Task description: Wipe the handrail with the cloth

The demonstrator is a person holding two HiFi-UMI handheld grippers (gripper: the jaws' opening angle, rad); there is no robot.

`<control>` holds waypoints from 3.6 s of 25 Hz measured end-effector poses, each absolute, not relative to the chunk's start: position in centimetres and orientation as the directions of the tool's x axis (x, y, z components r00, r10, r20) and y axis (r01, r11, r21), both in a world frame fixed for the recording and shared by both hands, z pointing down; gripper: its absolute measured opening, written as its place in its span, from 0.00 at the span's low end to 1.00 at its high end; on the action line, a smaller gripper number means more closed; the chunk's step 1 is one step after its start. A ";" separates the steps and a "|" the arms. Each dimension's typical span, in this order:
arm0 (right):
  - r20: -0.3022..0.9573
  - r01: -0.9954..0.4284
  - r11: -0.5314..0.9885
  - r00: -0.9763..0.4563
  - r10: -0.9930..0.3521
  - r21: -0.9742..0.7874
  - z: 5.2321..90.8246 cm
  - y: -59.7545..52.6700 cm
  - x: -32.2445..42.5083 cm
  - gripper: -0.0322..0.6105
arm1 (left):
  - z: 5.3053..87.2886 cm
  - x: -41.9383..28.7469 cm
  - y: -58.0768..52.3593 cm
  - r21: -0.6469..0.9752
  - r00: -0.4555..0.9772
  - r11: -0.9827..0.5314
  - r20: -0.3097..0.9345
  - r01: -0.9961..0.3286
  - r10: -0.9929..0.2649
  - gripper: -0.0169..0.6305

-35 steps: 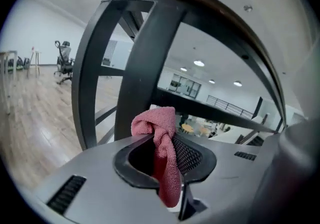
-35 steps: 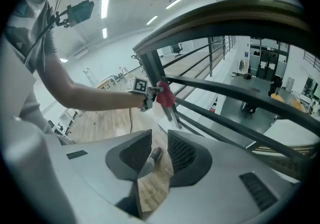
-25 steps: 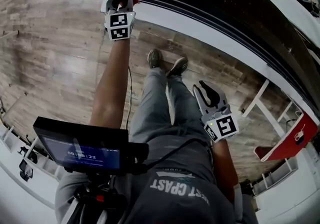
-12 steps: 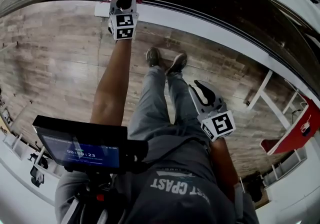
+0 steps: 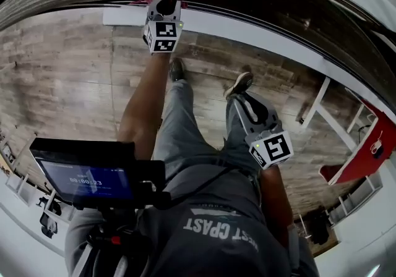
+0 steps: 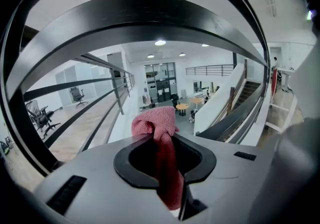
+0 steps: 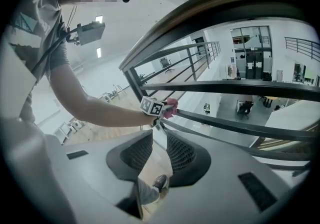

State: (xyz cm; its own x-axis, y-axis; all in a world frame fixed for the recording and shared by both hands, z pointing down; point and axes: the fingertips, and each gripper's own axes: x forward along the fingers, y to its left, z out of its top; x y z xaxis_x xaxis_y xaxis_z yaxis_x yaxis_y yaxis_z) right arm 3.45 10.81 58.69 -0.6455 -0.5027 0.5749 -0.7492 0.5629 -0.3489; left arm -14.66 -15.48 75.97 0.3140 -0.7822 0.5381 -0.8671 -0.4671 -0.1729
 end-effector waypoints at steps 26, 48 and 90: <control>0.593 -0.813 0.496 -0.570 -0.569 -0.305 58.0 13.0 26.7 0.17 | 76.4 10.3 -11.7 -0.161 0.391 -0.562 0.566 -0.811 -0.726 0.14; 0.552 -0.794 0.524 -0.598 -0.581 -0.308 57.2 16.3 57.9 0.17 | 77.0 36.8 -7.1 -0.190 0.315 -0.531 0.626 -0.826 -0.714 0.14; 0.443 -0.879 0.377 -0.473 -0.761 -0.292 55.2 17.6 92.1 0.17 | 78.5 84.1 -1.0 -0.107 0.538 -0.696 0.556 -0.710 -0.634 0.14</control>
